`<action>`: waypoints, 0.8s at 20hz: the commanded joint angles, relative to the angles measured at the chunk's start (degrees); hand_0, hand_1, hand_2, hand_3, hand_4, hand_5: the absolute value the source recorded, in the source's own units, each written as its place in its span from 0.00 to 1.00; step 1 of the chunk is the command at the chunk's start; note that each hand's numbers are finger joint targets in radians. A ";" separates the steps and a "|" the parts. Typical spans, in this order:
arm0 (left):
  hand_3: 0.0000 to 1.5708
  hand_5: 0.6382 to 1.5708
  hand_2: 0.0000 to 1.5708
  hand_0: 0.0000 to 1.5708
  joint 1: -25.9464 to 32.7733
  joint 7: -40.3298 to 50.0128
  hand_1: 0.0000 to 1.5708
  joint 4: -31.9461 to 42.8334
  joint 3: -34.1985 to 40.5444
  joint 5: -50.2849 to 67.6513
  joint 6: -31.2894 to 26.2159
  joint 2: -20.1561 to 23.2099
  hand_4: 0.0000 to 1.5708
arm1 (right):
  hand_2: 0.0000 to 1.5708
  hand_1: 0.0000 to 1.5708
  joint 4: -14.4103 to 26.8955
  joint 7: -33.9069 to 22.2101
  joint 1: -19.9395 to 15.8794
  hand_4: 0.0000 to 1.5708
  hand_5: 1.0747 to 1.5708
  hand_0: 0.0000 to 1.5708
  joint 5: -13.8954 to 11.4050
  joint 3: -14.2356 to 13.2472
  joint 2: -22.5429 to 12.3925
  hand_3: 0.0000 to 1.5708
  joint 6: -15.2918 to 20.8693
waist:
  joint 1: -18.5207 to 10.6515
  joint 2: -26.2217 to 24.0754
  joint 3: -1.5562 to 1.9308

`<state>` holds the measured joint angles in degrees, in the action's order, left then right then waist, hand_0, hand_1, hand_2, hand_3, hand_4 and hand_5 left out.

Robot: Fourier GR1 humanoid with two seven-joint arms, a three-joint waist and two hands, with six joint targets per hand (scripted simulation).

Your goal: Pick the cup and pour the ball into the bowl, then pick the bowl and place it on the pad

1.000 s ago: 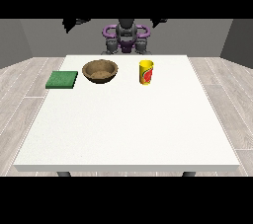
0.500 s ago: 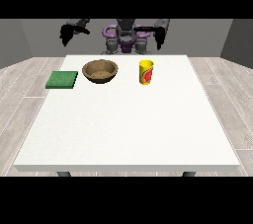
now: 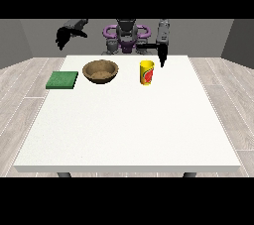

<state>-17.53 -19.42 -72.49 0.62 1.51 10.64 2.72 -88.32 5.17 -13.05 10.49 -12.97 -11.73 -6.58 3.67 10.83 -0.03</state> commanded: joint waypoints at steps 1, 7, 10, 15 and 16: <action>0.00 0.89 0.00 0.00 -0.19 -6.28 0.00 8.22 1.34 0.19 -1.57 -0.57 0.00 | 0.00 0.00 3.93 0.14 -0.90 0.11 1.00 0.00 1.69 -2.62 -2.45 0.00 -1.75 | -0.18 -1.84 0.02; 0.00 0.86 0.00 0.00 -8.99 -11.83 0.00 19.40 5.76 1.11 1.51 -1.33 0.00 | 0.00 0.00 2.64 -2.02 -4.85 0.08 1.00 0.00 3.47 -3.56 -4.98 0.00 -2.83 | 3.42 1.69 0.01; 0.00 0.89 0.00 0.00 -6.88 -18.12 0.00 25.51 8.57 2.30 0.06 0.18 0.00 | 0.00 0.00 -1.60 -5.76 -3.02 0.06 1.00 0.00 4.65 -3.26 -6.42 0.00 -4.17 | 5.34 1.44 -0.02; 1.00 0.99 1.00 0.82 -7.72 -20.17 0.82 28.32 7.56 -5.93 12.81 1.79 0.69 | 0.00 0.00 -1.52 -7.72 -5.91 0.00 1.00 0.00 8.83 -5.67 -8.76 0.04 -6.02 | 8.11 2.98 -0.02; 1.00 0.98 1.00 0.83 -10.38 -18.19 0.83 28.60 8.02 -6.23 16.50 0.42 0.71 | 0.00 0.00 -0.03 -4.62 -4.75 0.00 1.00 0.00 7.79 -5.42 -8.33 0.07 -6.90 | 8.51 3.80 0.01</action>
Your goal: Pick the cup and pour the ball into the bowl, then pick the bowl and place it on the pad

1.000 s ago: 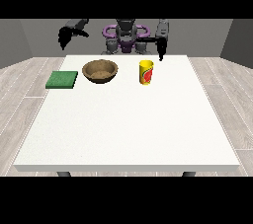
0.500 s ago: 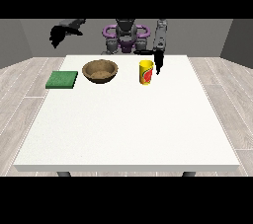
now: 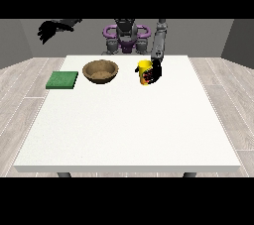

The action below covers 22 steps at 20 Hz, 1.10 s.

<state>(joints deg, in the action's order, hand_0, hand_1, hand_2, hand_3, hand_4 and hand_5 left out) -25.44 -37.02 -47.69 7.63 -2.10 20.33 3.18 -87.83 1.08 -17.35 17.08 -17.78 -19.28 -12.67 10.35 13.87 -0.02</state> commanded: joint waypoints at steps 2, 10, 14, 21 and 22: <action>1.00 0.98 1.00 0.82 -1.50 0.36 0.82 4.55 -1.02 -4.72 6.66 0.62 0.73 | 0.00 0.00 2.25 -0.88 0.67 0.00 1.00 0.00 2.52 -2.28 -2.78 0.11 -3.10 | 0.24 -1.81 0.02; 1.00 0.97 1.00 0.82 -12.17 24.63 0.82 4.96 -16.15 -27.14 22.09 -1.65 0.76 | 0.00 0.00 10.31 -5.82 -1.32 0.14 1.00 0.00 2.22 -1.16 -2.91 0.14 -2.50 | -1.41 -14.69 0.35; 1.00 0.98 1.00 0.85 -17.70 38.27 0.85 9.81 -24.54 -35.38 24.37 -3.14 0.73 | 0.00 0.00 13.23 -5.29 -1.87 0.19 0.99 0.00 2.86 -0.72 -1.52 0.15 -3.13 | -0.47 -17.35 0.27; 1.00 0.98 1.00 0.85 -21.12 53.65 0.85 10.47 -36.85 -44.53 19.18 -3.17 0.73 | 0.00 0.00 19.43 -3.12 -1.43 0.26 1.00 0.00 2.18 -2.75 -3.15 0.10 -3.67 | -3.45 -20.02 0.13; 1.00 0.98 1.00 0.84 -21.33 53.40 0.84 12.69 -38.17 -48.15 20.42 -3.18 0.72 | 0.00 0.00 19.04 -1.58 0.13 0.27 1.00 0.00 1.49 -2.16 -2.67 0.00 -4.38 | -2.91 -19.43 0.15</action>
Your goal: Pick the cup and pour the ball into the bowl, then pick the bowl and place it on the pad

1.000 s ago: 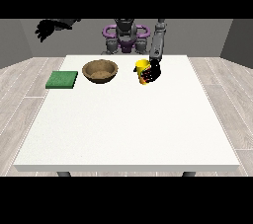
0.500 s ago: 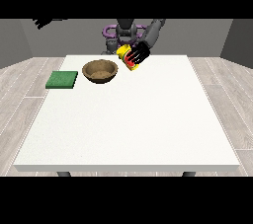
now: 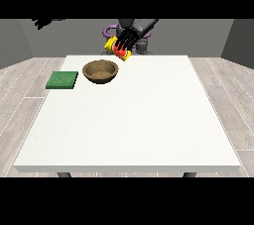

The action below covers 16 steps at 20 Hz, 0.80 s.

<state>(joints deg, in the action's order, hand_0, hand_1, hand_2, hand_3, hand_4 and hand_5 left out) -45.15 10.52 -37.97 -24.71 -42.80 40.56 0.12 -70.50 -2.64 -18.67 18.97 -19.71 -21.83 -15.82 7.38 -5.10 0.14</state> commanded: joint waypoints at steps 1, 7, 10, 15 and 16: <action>1.00 0.99 1.00 0.83 -3.57 8.35 0.83 3.38 -7.35 -8.89 -3.18 -0.11 0.71 | 0.00 0.00 3.07 0.95 -0.30 0.27 1.00 0.00 0.17 -1.11 -0.46 0.00 -0.06 | -1.57 -1.20 0.00; 0.88 0.99 1.00 0.00 -4.88 16.60 0.00 5.63 -13.39 -16.74 -10.50 -0.12 0.61 | 0.00 0.00 3.23 -2.27 -1.06 0.28 1.00 0.00 0.36 -0.91 -1.31 0.13 0.68 | -1.64 -3.76 -0.09; 0.91 0.99 1.00 0.00 -6.69 16.52 0.00 5.68 -13.23 -19.81 -13.18 1.12 0.55 | 0.00 0.00 5.12 -0.20 2.38 0.29 1.00 0.00 2.09 -3.45 -3.58 0.16 -2.85 | -2.80 -4.06 -0.10; 0.92 0.96 1.00 0.16 -9.59 18.48 0.16 2.88 -12.63 -24.20 -16.52 1.93 0.42 | 0.00 0.00 6.64 2.92 2.75 0.28 1.00 0.00 1.38 -3.97 -3.01 0.22 -2.25 | -5.27 -1.73 -0.11; 0.94 0.95 1.00 0.32 -10.35 21.54 0.32 5.58 -13.10 -27.41 -14.02 1.96 0.34 | 0.00 0.00 4.71 2.64 0.68 0.27 1.00 0.00 1.50 -2.84 -2.05 0.26 -1.82 | -3.41 1.05 -0.12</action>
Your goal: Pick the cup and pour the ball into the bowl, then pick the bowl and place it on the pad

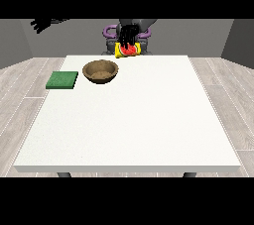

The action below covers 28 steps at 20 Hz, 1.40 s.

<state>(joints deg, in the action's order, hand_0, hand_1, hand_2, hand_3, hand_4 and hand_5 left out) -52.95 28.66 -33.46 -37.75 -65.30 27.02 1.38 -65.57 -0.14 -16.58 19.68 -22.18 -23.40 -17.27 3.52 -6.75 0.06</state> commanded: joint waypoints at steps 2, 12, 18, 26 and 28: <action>0.96 0.97 1.00 0.57 -4.07 3.11 0.57 0.14 -0.95 -6.88 -2.85 -0.52 0.36 | 0.00 0.00 1.73 1.03 -2.58 0.28 1.00 0.00 0.80 -1.58 -2.56 0.27 -1.01 | -0.74 4.60 -0.03; 1.00 1.00 0.79 0.00 -0.17 -2.27 0.00 -1.95 -1.30 -10.50 -11.04 0.08 0.59 | 0.00 0.00 -3.63 -1.51 -1.96 0.30 1.00 0.00 1.29 2.13 2.48 0.19 1.17 | 3.03 2.58 -0.06; 1.00 0.96 1.00 0.97 -4.77 -5.06 0.97 2.89 -13.23 -21.75 -20.73 3.28 0.78 | 0.00 0.00 -0.49 -2.47 -2.89 0.30 1.00 0.00 2.04 1.44 1.64 0.17 0.31 | 2.01 1.33 -0.01; 1.00 0.93 1.00 0.97 -4.67 -5.84 0.97 -2.38 -11.12 -26.81 -25.41 1.01 0.81 | 0.00 0.00 2.23 3.79 -0.87 0.30 1.00 0.00 1.68 -0.44 0.90 0.19 -0.95 | -1.06 3.29 -0.04; 1.00 0.91 1.00 0.96 -4.79 -7.17 0.96 -0.82 -9.42 -27.47 -24.20 3.69 0.82 | 0.00 0.00 -1.76 -1.53 -2.34 0.32 1.00 0.00 2.24 1.66 1.98 0.19 0.78 | 1.63 2.33 -0.07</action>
<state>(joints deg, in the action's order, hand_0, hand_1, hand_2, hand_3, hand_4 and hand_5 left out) -57.95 23.22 -34.55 -48.68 -90.64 2.03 2.48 -64.99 0.53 -18.16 21.48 -21.66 -22.36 -17.55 4.27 -4.45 0.03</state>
